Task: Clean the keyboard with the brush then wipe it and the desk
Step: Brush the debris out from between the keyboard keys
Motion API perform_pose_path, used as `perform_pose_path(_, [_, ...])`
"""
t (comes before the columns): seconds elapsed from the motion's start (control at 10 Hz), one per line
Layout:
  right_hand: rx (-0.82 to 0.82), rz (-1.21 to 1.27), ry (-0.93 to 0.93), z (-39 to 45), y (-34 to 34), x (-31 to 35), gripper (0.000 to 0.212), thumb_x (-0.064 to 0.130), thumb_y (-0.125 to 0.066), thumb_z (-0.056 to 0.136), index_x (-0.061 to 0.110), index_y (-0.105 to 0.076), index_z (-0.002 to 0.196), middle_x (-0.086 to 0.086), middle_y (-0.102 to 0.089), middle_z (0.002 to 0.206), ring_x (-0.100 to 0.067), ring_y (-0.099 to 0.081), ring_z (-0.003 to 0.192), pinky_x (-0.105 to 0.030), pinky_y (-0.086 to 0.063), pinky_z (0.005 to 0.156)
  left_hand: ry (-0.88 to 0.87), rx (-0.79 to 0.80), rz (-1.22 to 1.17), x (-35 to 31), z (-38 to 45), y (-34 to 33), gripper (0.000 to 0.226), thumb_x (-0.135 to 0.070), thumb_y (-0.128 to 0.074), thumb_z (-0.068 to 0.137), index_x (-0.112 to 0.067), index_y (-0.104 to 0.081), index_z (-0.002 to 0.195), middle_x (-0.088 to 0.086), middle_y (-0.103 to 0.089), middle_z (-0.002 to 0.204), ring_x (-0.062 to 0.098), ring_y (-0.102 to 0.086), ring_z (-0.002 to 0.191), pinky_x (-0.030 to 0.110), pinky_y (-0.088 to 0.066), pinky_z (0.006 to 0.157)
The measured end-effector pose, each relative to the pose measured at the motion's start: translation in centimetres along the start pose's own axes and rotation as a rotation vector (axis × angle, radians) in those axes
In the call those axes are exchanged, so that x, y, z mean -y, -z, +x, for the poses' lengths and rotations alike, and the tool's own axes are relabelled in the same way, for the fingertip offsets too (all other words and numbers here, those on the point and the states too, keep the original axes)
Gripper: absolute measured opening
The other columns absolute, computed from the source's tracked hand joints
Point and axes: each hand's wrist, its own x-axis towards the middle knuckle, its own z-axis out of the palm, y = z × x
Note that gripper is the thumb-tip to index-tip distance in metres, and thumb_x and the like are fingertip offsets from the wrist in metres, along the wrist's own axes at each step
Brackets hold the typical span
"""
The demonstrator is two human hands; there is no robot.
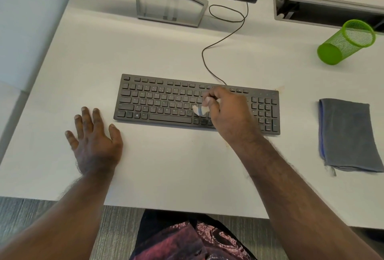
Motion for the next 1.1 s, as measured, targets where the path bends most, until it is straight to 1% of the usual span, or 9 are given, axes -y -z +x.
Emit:
perform_pose_path(0.1, [0.006,0.045,-0.029,0.6,0.5,0.3,0.015,0.029,-0.048,0.1,0.032,-0.063,0.097,0.013,-0.069,0.088,-0.002,-0.061,0.062,-0.025,-0.051,0.053,0.007,0.004,0.006,0.1,0.1,-0.1,0.072,-0.045,-0.027,0.096,-0.015,-0.023,0.161,0.006,-0.011,0.171,0.027,-0.008,0.158,0.056,-0.002,0.126])
perform_pose_path(0.2, [-0.084,0.073,0.002,0.9,0.9,0.9,0.015,0.025,-0.048,0.1,0.031,-0.062,0.099,0.011,-0.068,0.085,0.0,-0.048,0.048,-0.018,-0.036,0.046,0.008,0.007,0.005,0.2,0.1,-0.1,0.072,-0.046,-0.027,0.096,-0.015,-0.022,0.161,0.006,-0.011,0.171,0.026,-0.007,0.158,0.055,-0.002,0.126])
perform_pose_path(0.3, [-0.065,0.012,-0.002,0.7,0.3,1.3,0.015,0.027,-0.046,0.101,0.03,-0.061,0.102,0.01,-0.068,0.084,-0.002,-0.054,0.052,-0.022,-0.041,0.043,0.008,0.002,-0.002,0.1,0.0,0.0,0.072,-0.045,-0.027,0.096,-0.016,-0.022,0.162,0.005,-0.011,0.171,0.026,-0.007,0.158,0.055,-0.002,0.126])
perform_pose_path(0.4, [-0.012,-0.006,-0.031,1.1,0.3,1.4,0.015,0.028,-0.046,0.101,0.03,-0.061,0.099,0.009,-0.069,0.087,-0.009,-0.066,0.064,-0.031,-0.055,0.051,0.006,0.005,0.0,0.1,0.0,0.0,0.072,-0.045,-0.027,0.096,-0.016,-0.022,0.162,0.005,-0.01,0.172,0.026,-0.007,0.158,0.054,-0.001,0.126])
perform_pose_path(0.5, [-0.07,0.037,-0.013,1.6,0.8,1.7,0.016,0.025,-0.046,0.101,0.028,-0.061,0.099,0.008,-0.069,0.081,-0.008,-0.065,0.062,-0.032,-0.057,0.052,0.007,0.004,0.001,0.1,0.0,0.0,0.072,-0.045,-0.027,0.096,-0.016,-0.022,0.162,0.005,-0.011,0.171,0.026,-0.007,0.158,0.054,-0.002,0.126])
perform_pose_path(0.8, [-0.04,0.057,-0.025,2.0,0.7,2.2,0.015,0.026,-0.047,0.1,0.03,-0.061,0.097,0.01,-0.069,0.081,-0.001,-0.06,0.056,-0.021,-0.05,0.047,0.008,0.007,0.005,0.1,0.0,0.0,0.072,-0.046,-0.027,0.096,-0.016,-0.022,0.162,0.005,-0.01,0.172,0.026,-0.007,0.158,0.053,-0.001,0.127])
perform_pose_path(0.9, [-0.049,0.045,0.002,1.7,0.0,2.7,0.015,0.027,-0.048,0.1,0.029,-0.062,0.099,0.01,-0.069,0.083,-0.004,-0.061,0.058,-0.024,-0.05,0.046,0.011,0.007,-0.001,0.0,0.0,0.0,0.072,-0.045,-0.027,0.096,-0.016,-0.022,0.162,0.005,-0.01,0.172,0.026,-0.007,0.158,0.054,-0.001,0.126])
perform_pose_path(1.0, [0.033,-0.019,-0.006,1.4,-0.3,2.8,0.017,0.027,-0.047,0.1,0.029,-0.064,0.101,0.009,-0.071,0.087,-0.01,-0.065,0.066,-0.031,-0.057,0.055,0.008,0.008,0.008,0.0,0.0,0.0,0.072,-0.046,-0.027,0.097,-0.016,-0.021,0.162,0.005,-0.01,0.172,0.026,-0.007,0.158,0.054,-0.001,0.126])
perform_pose_path(1.1, [0.008,0.03,-0.02,1.9,0.1,2.7,0.016,0.026,-0.048,0.1,0.03,-0.063,0.098,0.009,-0.071,0.084,-0.004,-0.064,0.063,-0.024,-0.053,0.052,0.01,0.007,0.007,0.0,0.0,0.0,0.072,-0.046,-0.026,0.096,-0.017,-0.021,0.162,0.005,-0.01,0.172,0.026,-0.007,0.158,0.054,-0.002,0.126])
